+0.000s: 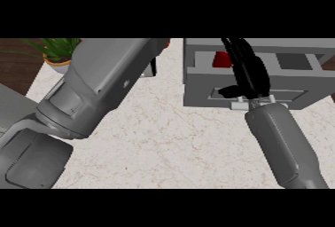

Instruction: Pick up the can, place it into the drawer and close the drawer

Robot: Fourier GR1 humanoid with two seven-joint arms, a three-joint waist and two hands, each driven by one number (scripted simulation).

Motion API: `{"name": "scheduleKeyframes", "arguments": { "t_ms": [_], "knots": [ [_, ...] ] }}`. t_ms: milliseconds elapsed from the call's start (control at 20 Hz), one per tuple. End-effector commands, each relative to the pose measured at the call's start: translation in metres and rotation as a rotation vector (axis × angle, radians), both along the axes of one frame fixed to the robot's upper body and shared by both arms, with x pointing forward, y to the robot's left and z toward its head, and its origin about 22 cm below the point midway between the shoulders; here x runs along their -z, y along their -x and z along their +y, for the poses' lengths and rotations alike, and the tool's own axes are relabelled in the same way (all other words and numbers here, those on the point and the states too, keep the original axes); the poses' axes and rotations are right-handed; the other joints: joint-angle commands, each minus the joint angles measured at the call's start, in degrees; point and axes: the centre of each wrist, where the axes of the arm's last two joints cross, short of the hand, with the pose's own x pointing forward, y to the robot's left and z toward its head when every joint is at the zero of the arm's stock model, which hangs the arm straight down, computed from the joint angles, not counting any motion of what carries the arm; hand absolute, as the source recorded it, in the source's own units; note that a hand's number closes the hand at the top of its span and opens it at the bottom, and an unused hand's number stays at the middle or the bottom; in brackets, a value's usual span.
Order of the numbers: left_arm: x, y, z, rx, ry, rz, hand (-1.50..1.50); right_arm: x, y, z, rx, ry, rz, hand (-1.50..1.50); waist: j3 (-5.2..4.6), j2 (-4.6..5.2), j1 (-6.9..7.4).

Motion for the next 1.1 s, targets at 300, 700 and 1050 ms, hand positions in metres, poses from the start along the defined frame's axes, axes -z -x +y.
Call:
{"name": "scheduleKeyframes", "arguments": {
  "t_ms": [300,700,1050],
  "knots": [
    [-0.004,0.0,0.019,-0.017,-0.009,0.003,-1.5,-0.008,-0.049,0.012,0.116,0.013,-0.126,-1.5,0.01,-0.02,1.74],
    [0.011,-0.003,0.059,0.008,-0.025,0.017,-1.5,-0.033,-0.073,0.011,0.152,0.044,-0.183,-1.5,-0.02,0.3,4.07],
    [-0.006,0.001,0.08,0.012,-0.022,0.02,-1.5,-0.055,-0.084,0.017,0.16,0.019,-0.216,-1.5,0.0,0.31,5.44]
  ]
}}
